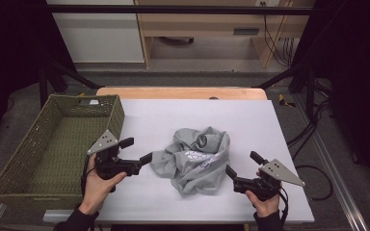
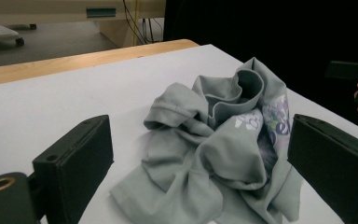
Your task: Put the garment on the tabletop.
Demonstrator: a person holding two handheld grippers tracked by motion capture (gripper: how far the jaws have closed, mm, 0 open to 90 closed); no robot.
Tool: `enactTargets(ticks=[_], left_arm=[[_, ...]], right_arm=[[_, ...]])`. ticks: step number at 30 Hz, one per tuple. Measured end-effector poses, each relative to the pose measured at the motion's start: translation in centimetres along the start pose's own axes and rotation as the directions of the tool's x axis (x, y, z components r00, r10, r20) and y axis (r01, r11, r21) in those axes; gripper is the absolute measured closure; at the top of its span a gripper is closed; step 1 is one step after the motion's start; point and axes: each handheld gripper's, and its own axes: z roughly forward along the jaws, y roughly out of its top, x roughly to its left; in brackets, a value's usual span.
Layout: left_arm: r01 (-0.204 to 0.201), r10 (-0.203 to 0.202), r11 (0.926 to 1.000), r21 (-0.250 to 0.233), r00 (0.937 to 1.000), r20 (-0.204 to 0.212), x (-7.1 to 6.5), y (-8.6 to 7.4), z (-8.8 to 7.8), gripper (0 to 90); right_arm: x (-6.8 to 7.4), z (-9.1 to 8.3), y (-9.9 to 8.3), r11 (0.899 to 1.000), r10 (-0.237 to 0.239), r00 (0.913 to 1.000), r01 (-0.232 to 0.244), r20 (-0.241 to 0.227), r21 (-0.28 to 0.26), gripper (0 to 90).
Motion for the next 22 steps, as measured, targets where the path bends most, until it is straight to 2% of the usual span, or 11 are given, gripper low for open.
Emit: enactTargets(ticks=[4, 6, 9, 10, 14, 18, 22], left_arm=[[0.007, -0.007, 0.9998, -0.017, 0.9998, -0.018, 0.3, -1.4, -1.0, 5.2], [0.015, -0.016, 0.9998, -0.015, 0.9991, -0.038, 0.5, -1.9, -1.4, 4.2], [0.024, -0.025, 0.9996, -0.014, 0.9987, -0.045, 0.6, -2.6, -1.7, 3.4], [0.012, -0.013, 0.9997, -0.020, 0.9985, -0.053, 0.6, -2.8, -1.8, 3.4], [0.017, -0.018, 0.9992, -0.037, 0.9987, -0.048, 0.5, -3.1, -2.1, 3.6], [0.004, -0.005, 0.9997, -0.024, 0.9987, -0.050, 0.0, -3.3, -2.1, 3.6], [0.021, -0.021, 0.9998, 0.002, 0.9986, -0.049, 0.0, -3.5, -1.9, 3.1]], right_arm=[[-0.1, 0.0, 0.0, 1.000, -0.005, 1.0000, 0.005, 0.000, -0.003, 0.8], [-0.2, -0.1, 0.0, 1.000, 0.000, 1.0000, 0.000, 0.002, 0.001, 0.8], [-0.3, -0.1, 0.0, 1.000, 0.000, 1.0000, 0.000, 0.003, -0.001, 0.7], [-0.3, -0.2, 0.0, 1.000, -0.001, 1.0000, 0.001, 0.003, 0.001, 0.7], [-0.4, -0.3, 0.0, 1.000, 0.002, 1.0000, -0.002, 0.000, 0.001, 0.7], [-0.5, -0.4, 0.0, 1.000, 0.004, 1.0000, -0.004, 0.001, 0.003, 0.8], [-0.6, -0.5, 0.1, 1.000, 0.008, 1.0000, -0.008, 0.002, -0.005, 0.8]])
